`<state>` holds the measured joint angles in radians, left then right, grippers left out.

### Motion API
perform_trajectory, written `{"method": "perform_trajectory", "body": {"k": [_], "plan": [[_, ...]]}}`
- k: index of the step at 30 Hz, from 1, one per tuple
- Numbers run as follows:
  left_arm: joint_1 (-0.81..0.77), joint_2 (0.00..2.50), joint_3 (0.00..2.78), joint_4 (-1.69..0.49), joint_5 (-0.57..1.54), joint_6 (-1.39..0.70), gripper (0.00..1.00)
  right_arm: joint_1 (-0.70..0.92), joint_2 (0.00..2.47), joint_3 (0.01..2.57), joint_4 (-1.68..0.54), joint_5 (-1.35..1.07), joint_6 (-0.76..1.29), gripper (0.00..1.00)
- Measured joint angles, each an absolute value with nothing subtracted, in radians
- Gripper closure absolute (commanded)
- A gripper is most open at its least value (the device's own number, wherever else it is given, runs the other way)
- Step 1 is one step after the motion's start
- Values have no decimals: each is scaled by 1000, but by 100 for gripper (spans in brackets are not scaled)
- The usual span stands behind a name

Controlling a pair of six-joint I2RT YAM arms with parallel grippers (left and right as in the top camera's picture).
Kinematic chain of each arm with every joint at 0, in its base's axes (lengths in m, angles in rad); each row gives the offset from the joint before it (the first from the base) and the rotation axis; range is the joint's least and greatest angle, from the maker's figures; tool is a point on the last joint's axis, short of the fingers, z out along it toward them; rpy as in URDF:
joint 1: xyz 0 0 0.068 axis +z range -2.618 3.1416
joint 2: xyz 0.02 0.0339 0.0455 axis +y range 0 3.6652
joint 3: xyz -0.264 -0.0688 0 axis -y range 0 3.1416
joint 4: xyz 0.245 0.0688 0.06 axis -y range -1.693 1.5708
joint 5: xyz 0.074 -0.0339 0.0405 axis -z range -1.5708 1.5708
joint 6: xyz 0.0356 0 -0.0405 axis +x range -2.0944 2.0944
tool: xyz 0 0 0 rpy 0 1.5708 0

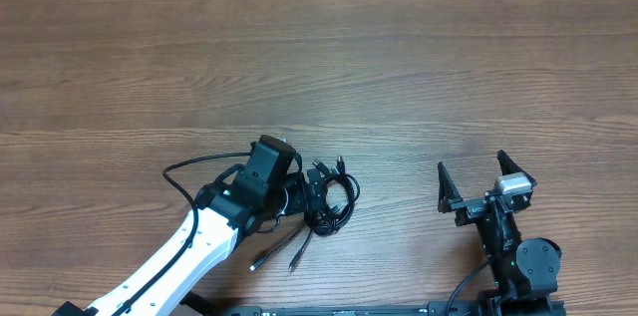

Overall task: Untangle cables
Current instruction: 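Close the left gripper on the cable bundle and lift it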

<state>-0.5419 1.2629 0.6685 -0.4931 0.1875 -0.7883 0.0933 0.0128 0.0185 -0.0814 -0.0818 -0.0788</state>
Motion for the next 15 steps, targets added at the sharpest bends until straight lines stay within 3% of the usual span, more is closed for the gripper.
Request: {"method": "perform_trajectory", "body": {"k": [15], "plan": [[-660, 1263, 669, -521, 65, -943, 0, 93, 13, 19, -82, -82, -79, 0]]}}
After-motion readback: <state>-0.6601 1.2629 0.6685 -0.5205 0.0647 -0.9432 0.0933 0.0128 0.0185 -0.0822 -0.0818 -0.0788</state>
